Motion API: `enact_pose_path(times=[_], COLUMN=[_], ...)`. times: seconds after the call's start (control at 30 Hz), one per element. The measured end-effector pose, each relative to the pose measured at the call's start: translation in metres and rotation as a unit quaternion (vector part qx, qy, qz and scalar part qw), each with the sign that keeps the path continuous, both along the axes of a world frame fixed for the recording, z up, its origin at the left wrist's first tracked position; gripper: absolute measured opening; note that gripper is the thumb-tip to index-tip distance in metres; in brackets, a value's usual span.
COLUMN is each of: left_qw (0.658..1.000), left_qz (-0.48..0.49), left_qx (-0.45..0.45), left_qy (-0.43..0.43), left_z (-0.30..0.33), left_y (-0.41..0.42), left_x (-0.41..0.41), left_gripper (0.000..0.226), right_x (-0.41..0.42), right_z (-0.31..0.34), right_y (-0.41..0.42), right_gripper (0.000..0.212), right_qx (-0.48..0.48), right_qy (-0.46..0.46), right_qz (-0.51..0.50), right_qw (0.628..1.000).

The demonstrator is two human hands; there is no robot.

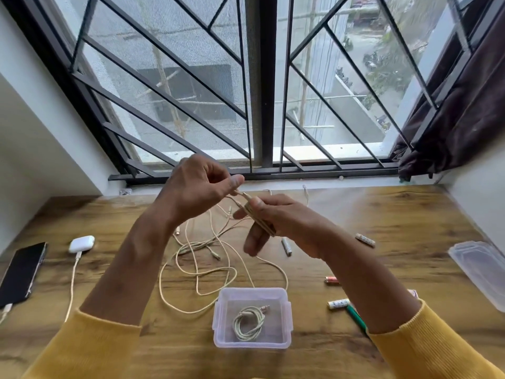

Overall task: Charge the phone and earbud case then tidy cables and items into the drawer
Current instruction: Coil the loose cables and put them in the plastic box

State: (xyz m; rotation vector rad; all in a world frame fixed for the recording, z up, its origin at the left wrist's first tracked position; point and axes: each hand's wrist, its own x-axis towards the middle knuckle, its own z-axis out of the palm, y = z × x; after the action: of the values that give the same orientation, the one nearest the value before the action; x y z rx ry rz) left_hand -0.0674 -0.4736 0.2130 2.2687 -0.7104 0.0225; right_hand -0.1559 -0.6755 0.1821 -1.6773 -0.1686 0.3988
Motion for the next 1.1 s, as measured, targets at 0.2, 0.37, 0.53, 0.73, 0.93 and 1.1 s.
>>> enact_pose_path(times=[0.2, 0.37, 0.53, 0.73, 0.93, 1.1], left_qw=[0.979, 0.934, 0.938, 0.968, 0.987, 0.98], left_qz=[0.036, -0.001, -0.078, -0.101, -0.052, -0.057], left_qx=[-0.177, -0.295, -0.256, -0.121, 0.066, -0.07], left_qy=[0.098, 0.203, 0.222, 0.196, 0.138, 0.179], left_z=[-0.023, -0.054, -0.076, -0.064, -0.027, -0.025], left_y=[-0.02, -0.039, -0.027, 0.008, 0.028, 0.027], left_x=[-0.028, -0.053, -0.051, -0.025, -0.01, -0.025], left_gripper=[0.009, 0.014, 0.015, 0.009, 0.023, 0.022], right_x=[0.01, 0.019, 0.015, 0.005, 0.0, 0.0], right_z=[-0.016, -0.013, 0.001, 0.0, -0.015, -0.022], right_y=[0.01, 0.008, -0.001, -0.008, 0.004, 0.005], right_gripper=[0.041, 0.05, 0.056, 0.053, 0.053, 0.054], right_qx=[0.067, 0.278, 0.378, 0.269, 0.131, 0.144], right_qy=[-0.046, -0.034, -0.008, -0.014, 0.028, 0.065], right_qz=[-0.166, -0.186, -0.11, 0.059, 0.134, 0.124], right_qw=[0.983, 0.942, 0.919, 0.961, 0.982, 0.98])
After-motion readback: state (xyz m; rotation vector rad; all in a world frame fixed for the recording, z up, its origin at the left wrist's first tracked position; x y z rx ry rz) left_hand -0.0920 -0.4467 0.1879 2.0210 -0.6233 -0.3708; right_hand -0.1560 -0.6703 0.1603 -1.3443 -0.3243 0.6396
